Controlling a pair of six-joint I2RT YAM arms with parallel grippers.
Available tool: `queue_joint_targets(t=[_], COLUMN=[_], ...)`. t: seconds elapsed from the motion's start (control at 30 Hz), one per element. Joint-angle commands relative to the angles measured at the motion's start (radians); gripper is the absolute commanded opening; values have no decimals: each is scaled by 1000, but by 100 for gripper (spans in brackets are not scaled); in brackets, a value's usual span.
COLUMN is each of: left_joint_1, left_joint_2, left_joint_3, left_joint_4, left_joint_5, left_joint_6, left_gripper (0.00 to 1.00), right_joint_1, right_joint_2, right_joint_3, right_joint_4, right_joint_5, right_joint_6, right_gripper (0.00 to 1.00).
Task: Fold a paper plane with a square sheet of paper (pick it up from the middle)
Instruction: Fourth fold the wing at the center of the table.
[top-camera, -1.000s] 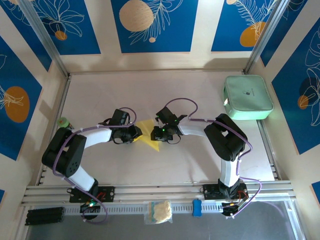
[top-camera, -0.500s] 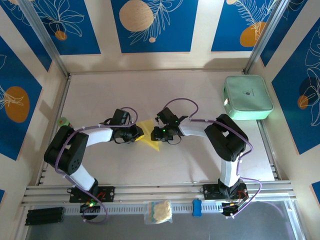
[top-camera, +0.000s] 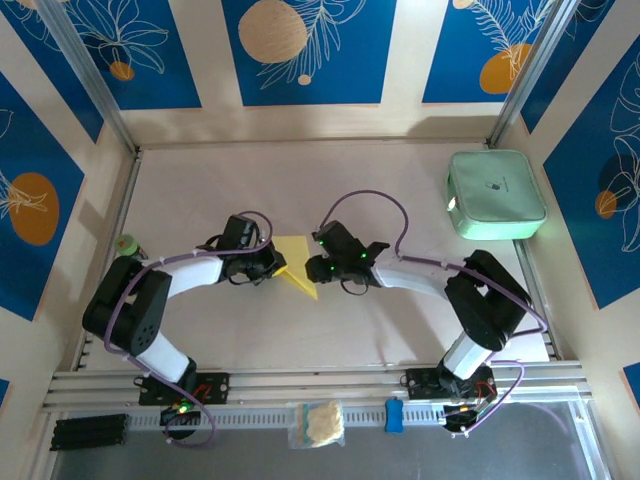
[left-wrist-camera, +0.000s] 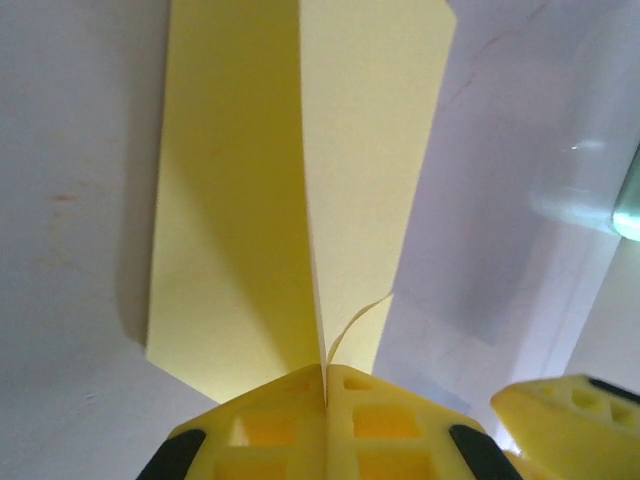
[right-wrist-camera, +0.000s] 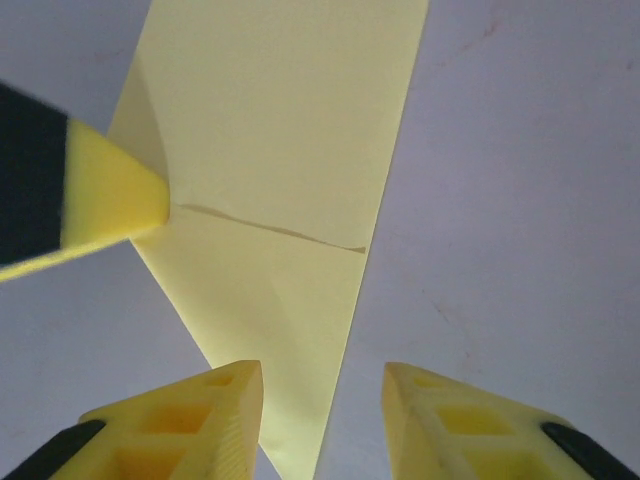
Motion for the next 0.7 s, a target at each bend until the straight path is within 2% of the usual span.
queue_joint_targets(t=[0.0,0.17,0.37,0.57,0.67], left_joint_1=[-1,-1,-1,-1,-1], left_joint_2=[-29,-37,-39,-41,-37], left_joint_3=[2,9,11,15,18], left_joint_4=[8,-8,-14,-26,-34], left_joint_5=[-13,-19,-19,-23,-31], left_joint_6=[-36,-36,-39,-38,-34], left_gripper=[5,6,7,9,9], right_joint_1=[81,167,219,224,231], right_joint_2=[8,104,214,233,205], right_joint_3=[-10,60,139,141,117], right_joint_4=[-21,-31,-59,-54,-23], right_joint_5=[252,341,419,430,407], right_joint_6=[-115,-199,-203,-202,-223], right_gripper=[38,37,37,33,37])
